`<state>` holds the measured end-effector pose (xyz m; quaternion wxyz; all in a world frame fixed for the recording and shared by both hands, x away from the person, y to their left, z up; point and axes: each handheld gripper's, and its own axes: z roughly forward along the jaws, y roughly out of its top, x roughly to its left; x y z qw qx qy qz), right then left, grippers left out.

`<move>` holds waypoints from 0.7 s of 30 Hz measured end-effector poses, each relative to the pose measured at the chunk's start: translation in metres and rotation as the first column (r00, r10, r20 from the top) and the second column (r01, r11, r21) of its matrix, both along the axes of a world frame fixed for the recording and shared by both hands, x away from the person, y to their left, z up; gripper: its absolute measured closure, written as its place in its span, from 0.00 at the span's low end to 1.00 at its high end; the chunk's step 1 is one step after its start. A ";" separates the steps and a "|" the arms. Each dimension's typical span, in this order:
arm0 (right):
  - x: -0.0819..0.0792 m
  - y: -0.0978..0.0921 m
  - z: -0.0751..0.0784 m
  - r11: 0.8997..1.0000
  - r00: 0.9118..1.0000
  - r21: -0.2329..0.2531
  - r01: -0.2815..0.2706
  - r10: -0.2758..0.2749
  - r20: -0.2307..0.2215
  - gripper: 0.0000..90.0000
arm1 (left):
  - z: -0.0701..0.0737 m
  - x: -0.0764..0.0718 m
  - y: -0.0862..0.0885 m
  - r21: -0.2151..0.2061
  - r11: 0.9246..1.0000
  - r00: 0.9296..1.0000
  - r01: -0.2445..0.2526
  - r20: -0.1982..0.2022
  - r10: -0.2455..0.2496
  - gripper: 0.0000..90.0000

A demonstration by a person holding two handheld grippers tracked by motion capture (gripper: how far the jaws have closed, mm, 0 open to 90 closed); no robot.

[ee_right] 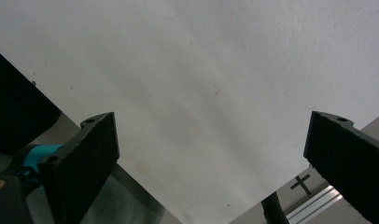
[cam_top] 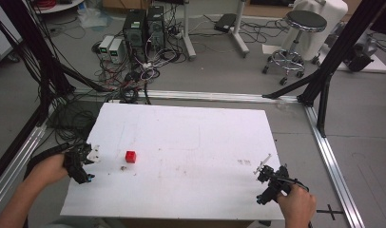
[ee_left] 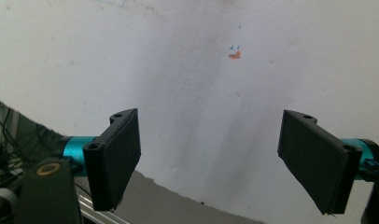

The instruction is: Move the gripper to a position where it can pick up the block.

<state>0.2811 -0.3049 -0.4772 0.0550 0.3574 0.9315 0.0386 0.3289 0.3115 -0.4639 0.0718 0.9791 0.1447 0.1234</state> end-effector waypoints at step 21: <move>0.000 0.000 0.001 1.000 1.000 0.013 -0.007 0.007 0.007 0.03 | 0.014 0.040 -0.023 0.029 0.987 0.987 0.159 -0.010 -0.158 0.24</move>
